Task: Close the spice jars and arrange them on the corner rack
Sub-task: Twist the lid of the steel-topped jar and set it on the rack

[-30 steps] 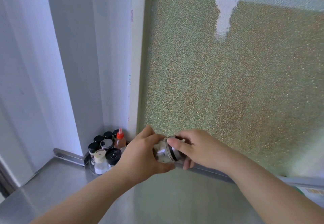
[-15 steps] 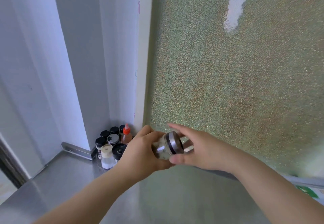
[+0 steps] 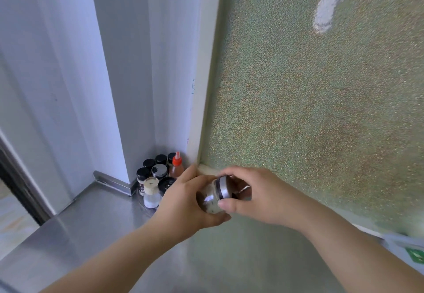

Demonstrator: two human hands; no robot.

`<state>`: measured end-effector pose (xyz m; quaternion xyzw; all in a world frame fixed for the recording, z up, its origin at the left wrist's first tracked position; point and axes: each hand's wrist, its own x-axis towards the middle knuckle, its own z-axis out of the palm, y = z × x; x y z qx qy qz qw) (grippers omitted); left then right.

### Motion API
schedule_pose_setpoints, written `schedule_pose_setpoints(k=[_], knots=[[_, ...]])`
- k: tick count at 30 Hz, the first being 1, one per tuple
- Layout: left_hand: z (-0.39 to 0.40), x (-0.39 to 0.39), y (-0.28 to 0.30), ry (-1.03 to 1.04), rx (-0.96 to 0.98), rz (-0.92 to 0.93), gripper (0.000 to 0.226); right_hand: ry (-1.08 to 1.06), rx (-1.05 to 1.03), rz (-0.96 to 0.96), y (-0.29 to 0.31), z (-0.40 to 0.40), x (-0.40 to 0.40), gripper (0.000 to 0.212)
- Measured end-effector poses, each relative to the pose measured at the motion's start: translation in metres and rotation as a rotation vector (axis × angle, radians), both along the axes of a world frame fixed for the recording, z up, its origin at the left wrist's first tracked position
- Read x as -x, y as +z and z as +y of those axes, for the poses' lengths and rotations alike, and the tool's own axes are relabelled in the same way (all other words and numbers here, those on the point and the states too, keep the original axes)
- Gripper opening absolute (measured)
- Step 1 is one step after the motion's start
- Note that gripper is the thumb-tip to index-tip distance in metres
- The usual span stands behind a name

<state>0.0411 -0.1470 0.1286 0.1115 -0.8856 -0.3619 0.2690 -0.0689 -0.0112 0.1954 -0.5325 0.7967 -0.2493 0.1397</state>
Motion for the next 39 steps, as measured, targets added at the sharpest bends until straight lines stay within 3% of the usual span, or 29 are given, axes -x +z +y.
schedule_pose_setpoints(k=[12, 16, 19, 24, 29, 31, 34, 39], knots=[[-0.007, -0.009, -0.041, 0.103, 0.064, -0.048, 0.060, -0.151, -0.031, -0.160, -0.055, -0.031, -0.005, 0.034], [-0.021, -0.009, -0.060, 0.110, 0.043, -0.093, 0.066, -0.135, -0.061, -0.142, -0.071, -0.039, -0.007, 0.044], [-0.030, -0.007, -0.070, 0.143, -0.052, -0.106, 0.069, -0.060, -0.128, -0.167, -0.074, -0.047, -0.003, 0.064], [-0.037, 0.001, -0.096, 0.108, -0.175, -0.216, 0.073, -0.065, -0.161, -0.133, -0.101, -0.062, 0.003, 0.046], [-0.052, 0.006, -0.115, 0.000, -0.191, -0.395, 0.100, -0.129, -0.186, -0.078, -0.122, -0.082, 0.023, 0.033], [-0.067, 0.004, -0.117, 0.042, -0.127, -0.379, 0.084, -0.164, -0.177, -0.015, -0.127, -0.095, 0.040, 0.036], [-0.093, 0.003, -0.109, 0.114, -0.056, -0.339, 0.032, -0.161, -0.156, 0.058, -0.129, -0.123, 0.064, 0.042], [-0.124, 0.006, -0.089, 0.130, 0.037, -0.341, 0.022, -0.084, -0.280, 0.154, -0.148, -0.172, 0.077, 0.061]])
